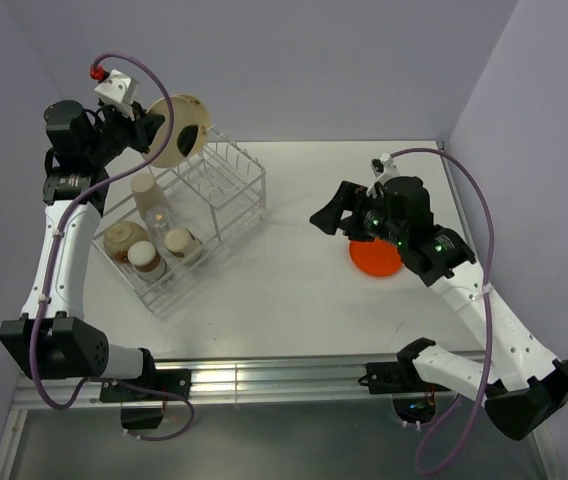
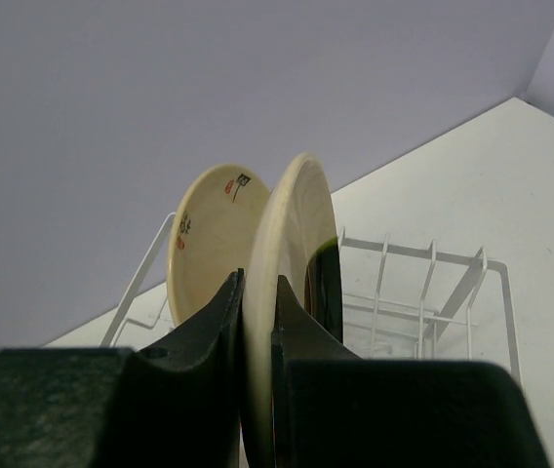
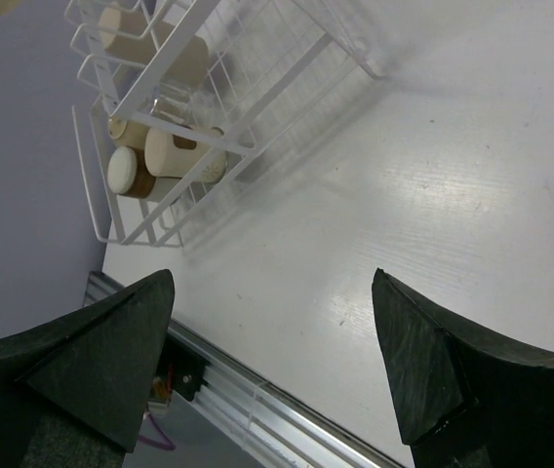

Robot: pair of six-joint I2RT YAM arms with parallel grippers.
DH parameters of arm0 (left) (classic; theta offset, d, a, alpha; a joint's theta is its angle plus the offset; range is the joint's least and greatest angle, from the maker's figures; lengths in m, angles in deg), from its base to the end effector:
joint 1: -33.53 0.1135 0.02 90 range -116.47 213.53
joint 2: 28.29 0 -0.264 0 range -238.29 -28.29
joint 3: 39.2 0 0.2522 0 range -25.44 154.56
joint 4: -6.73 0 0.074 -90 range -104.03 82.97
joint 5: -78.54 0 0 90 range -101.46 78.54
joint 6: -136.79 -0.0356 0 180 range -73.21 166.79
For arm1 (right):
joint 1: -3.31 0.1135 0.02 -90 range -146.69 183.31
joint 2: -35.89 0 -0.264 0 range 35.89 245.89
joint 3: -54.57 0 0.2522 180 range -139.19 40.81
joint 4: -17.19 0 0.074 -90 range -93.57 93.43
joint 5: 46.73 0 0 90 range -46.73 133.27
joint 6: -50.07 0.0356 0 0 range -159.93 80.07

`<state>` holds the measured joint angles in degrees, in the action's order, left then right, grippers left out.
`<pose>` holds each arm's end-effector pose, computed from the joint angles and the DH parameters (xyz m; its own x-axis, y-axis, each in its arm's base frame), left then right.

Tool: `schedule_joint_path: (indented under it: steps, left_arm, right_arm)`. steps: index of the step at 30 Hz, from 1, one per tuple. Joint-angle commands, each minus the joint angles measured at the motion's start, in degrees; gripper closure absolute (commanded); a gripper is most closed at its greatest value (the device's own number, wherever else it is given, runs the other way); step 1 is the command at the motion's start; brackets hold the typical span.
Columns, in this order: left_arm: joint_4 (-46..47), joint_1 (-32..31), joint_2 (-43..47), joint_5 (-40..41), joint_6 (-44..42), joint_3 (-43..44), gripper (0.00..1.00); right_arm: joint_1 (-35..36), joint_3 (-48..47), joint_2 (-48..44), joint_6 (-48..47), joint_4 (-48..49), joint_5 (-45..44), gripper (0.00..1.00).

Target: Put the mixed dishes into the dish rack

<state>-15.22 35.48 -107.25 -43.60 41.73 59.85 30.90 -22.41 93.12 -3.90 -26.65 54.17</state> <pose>0.3109 -0.0084 0.4559 0.0120 0.0751 -0.9971 0.5035 0.8611 0.0710 0.1865 0.1050 0.3762 -0.6501 0.3120 -0.6929 -0.2787 0.7504 0.5994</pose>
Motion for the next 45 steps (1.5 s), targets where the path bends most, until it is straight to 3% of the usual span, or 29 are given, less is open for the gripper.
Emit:
schedule_joint_path:
  steps: [1,25,45]
  left_arm:
    - [5.8,0.1,-0.8,-4.2,-0.3,2.1,1.00]
    - [22.1,0.1,-7.1,-11.3,7.2,-4.4,1.00]
    - [23.3,-1.5,-10.5,-12.8,7.3,-5.4,1.00]
  right_arm:
    - [-1.0,0.4,0.2,-1.1,1.6,2.2,0.11]
    - [-3.8,3.1,-1.2,-1.0,2.1,4.7,0.11]
    - [-4.5,3.8,-1.6,-0.4,2.1,4.8,0.12]
